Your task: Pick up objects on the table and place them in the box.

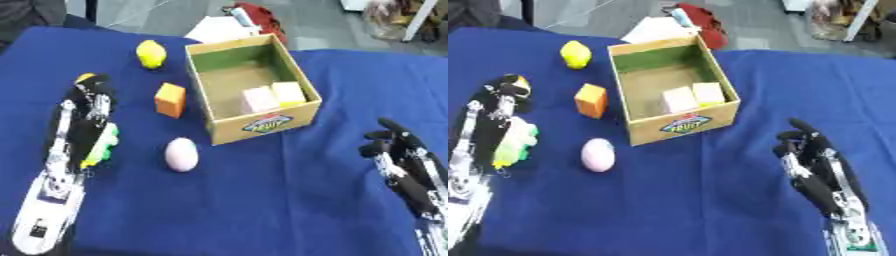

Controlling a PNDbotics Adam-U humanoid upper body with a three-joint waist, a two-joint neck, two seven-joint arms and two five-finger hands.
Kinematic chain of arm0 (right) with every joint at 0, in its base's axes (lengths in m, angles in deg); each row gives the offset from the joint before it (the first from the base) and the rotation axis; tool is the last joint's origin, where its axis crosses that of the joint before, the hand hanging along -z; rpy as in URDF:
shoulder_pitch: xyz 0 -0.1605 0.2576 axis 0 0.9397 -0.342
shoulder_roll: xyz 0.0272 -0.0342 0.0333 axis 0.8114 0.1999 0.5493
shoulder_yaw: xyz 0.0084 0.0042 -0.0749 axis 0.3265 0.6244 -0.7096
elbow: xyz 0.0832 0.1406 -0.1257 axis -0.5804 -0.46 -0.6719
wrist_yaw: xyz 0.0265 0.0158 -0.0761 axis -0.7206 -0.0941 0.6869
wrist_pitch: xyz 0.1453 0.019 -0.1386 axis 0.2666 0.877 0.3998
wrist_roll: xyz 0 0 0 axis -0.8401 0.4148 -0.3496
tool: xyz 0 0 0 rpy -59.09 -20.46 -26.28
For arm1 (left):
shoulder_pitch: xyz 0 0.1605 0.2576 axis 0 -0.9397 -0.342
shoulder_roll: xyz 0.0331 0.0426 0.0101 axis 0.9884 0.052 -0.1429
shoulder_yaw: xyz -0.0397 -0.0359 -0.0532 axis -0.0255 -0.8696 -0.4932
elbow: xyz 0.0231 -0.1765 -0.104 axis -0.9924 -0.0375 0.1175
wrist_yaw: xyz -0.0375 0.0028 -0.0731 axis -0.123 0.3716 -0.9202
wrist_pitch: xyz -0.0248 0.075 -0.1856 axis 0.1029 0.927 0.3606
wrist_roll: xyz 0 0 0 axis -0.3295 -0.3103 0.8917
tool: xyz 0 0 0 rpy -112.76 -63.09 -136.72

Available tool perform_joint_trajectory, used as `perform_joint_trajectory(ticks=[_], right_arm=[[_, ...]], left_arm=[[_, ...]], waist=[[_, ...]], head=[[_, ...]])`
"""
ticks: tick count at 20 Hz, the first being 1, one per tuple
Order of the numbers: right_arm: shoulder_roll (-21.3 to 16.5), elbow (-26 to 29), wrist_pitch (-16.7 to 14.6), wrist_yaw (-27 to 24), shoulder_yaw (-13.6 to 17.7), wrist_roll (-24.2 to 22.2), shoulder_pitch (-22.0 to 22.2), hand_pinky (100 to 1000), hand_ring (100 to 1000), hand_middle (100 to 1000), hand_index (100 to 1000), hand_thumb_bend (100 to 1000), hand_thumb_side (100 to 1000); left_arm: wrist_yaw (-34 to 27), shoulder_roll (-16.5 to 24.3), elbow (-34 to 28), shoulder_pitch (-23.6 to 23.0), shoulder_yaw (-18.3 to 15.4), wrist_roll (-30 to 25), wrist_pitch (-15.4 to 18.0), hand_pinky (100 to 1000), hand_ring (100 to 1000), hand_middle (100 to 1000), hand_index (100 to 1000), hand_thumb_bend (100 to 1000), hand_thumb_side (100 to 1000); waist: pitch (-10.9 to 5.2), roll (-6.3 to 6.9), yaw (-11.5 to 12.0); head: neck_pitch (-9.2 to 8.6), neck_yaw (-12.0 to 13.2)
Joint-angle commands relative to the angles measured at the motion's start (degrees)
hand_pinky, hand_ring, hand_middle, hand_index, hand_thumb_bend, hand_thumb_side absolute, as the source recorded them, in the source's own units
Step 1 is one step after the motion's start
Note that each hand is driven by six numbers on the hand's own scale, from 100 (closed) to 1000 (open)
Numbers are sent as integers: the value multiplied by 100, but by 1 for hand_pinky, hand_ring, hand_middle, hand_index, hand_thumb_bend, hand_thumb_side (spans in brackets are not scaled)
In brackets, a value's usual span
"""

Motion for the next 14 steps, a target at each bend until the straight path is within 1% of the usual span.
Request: perform_joint_trajectory(ticks=[1, 2, 3, 4, 5, 6, 7, 8, 9, 10, 11, 12, 13, 14], right_arm=[[-97, 99, -3, 21, 45, 23, -35, 649, 626, 671, 900, 100, 399], [-109, 96, -3, 24, 47, 25, -30, 649, 626, 671, 900, 100, 398], [-128, 92, -2, 30, 52, 28, -22, 649, 626, 671, 900, 100, 398], [-147, 87, 0, 35, 56, 32, -13, 649, 626, 671, 900, 100, 398], [-167, 83, 1, 41, 59, 35, -3, 649, 626, 671, 900, 100, 398], [-188, 77, 2, 47, 62, 38, 9, 649, 626, 671, 900, 100, 398], [-215, 69, 3, 54, 64, 40, 21, 648, 626, 671, 900, 100, 397], [-239, 62, 3, 62, 65, 41, 33, 649, 626, 672, 900, 100, 397], [-259, 55, 2, 69, 64, 39, 42, 649, 626, 672, 900, 100, 398], [-280, 47, 0, 77, 61, 36, 51, 649, 626, 672, 900, 100, 399], [-298, 40, -1, 84, 58, 32, 60, 649, 626, 672, 900, 100, 399], [-314, 33, -3, 90, 55, 28, 69, 649, 626, 672, 900, 100, 400], [-326, 27, -5, 94, 52, 24, 76, 649, 626, 672, 900, 100, 399], [-336, 20, -7, 99, 48, 20, 83, 649, 626, 672, 900, 100, 399]], left_arm=[[135, 695, -173, 83, -80, -68, -59, 653, 640, 626, 828, 100, 597], [197, 946, -181, 81, -83, -128, -86, 654, 641, 626, 828, 100, 591], [284, 1294, -178, 72, -63, -217, -111, 667, 648, 636, 836, 100, 528], [371, 1644, -161, 59, -30, -324, -135, 671, 650, 639, 838, 100, 514], [472, 2013, -136, 46, 30, -471, -139, 689, 663, 655, 849, 100, 465], [563, 2369, -94, 51, 97, -639, -124, 694, 666, 659, 852, 100, 452], [650, 2773, -26, 80, 195, -839, -90, 718, 683, 680, 862, 100, 376], [731, 3128, 64, 140, 290, -1050, -40, 725, 688, 686, 864, 100, 347], [828, 3436, 154, 198, 388, -1266, 22, 745, 704, 706, 873, 100, 281], [907, 3776, 262, 290, 527, -1523, 107, 766, 721, 723, 880, 100, 242], [994, 4079, 369, 400, 671, -1791, 206, 789, 738, 742, 888, 103, 217], [1087, 4326, 477, 516, 815, -2082, 314, 796, 743, 748, 891, 130, 220], [1168, 4494, 580, 627, 935, -2364, 412, 807, 750, 757, 893, 189, 244], [1249, 4619, 695, 751, 1056, -2679, 498, 812, 753, 761, 896, 216, 262]], waist=[[-145, 47, 7], [-152, 57, 8], [-163, 80, 9], [-174, 100, 11], [-189, 126, 15], [-203, 147, 25], [-224, 176, 43], [-242, 197, 64], [-260, 219, 82], [-282, 241, 99], [-303, 261, 113], [-322, 276, 123], [-338, 287, 129], [-354, 296, 132]], head=[[-1, -54], [8, -68], [22, -89], [34, -108], [50, -133], [67, -159], [88, -186], [107, -209], [123, -225], [139, -244], [154, -260], [166, -273], [175, -281], [184, -288]])
